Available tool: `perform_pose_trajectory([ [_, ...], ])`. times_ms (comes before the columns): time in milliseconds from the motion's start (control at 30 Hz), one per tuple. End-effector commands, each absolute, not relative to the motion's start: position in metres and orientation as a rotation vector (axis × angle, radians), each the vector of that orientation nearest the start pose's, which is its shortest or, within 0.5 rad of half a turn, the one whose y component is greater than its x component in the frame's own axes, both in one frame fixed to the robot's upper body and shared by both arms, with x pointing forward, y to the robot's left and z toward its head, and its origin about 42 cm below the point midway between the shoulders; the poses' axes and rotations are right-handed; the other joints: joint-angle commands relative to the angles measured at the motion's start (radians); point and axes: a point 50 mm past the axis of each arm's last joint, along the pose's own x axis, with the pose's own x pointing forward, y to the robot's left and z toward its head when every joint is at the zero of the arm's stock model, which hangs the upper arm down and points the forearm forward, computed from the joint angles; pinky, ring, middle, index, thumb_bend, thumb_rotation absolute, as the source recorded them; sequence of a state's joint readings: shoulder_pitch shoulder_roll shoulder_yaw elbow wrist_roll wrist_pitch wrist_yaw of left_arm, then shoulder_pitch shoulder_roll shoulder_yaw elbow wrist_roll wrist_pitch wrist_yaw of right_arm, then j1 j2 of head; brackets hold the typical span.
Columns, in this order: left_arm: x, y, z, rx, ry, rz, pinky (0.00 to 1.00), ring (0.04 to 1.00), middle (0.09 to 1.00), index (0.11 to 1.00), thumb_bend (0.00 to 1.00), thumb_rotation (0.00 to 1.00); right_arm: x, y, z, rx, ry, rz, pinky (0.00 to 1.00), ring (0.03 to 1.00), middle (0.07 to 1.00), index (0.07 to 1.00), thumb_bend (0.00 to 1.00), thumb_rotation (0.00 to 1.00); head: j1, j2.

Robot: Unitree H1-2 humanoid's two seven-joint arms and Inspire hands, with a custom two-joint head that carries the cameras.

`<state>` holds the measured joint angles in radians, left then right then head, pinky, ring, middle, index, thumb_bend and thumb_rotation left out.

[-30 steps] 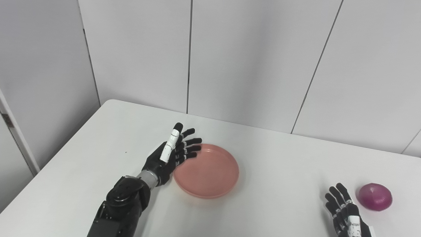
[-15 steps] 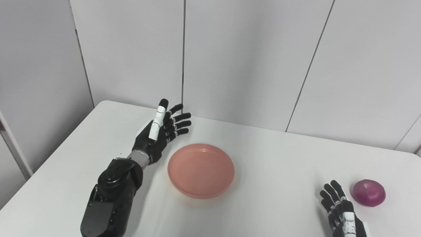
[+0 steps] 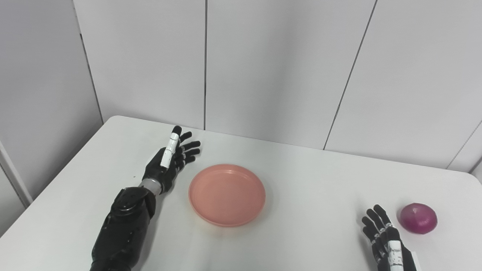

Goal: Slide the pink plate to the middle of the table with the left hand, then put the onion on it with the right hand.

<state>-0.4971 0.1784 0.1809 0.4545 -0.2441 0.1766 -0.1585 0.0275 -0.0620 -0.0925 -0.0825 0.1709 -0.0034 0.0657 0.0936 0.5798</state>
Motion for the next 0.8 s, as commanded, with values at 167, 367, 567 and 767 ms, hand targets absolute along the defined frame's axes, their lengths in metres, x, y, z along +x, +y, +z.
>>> perform_pose_trajectory([
  [167,0.458,0.280,0.162,-0.126,0.039,-0.071,0.87,0.815,0.800,0.895,0.75,0.95,0.266,-0.250,0.099,0.131,-0.015,-0.019,0.95,0.915,0.913,0.938,0.75,0.90,0.002,0.004],
  [367,0.450,0.276,0.156,-0.137,0.078,-0.090,0.83,0.813,0.807,0.893,0.75,0.96,0.267,-0.249,0.100,0.126,-0.009,-0.020,0.96,0.915,0.913,0.939,0.76,0.90,0.001,0.007],
  [567,0.436,0.265,0.150,-0.162,0.114,-0.156,0.85,0.819,0.815,0.875,0.73,0.96,0.267,-0.249,0.100,0.124,-0.010,-0.020,0.94,0.906,0.908,0.929,0.77,0.90,0.001,0.007],
  [767,0.423,0.251,0.146,-0.185,0.155,-0.204,0.84,0.818,0.818,0.885,0.71,0.97,0.267,-0.249,0.100,0.120,-0.009,-0.025,0.94,0.905,0.905,0.930,0.77,0.89,-0.002,0.012],
])
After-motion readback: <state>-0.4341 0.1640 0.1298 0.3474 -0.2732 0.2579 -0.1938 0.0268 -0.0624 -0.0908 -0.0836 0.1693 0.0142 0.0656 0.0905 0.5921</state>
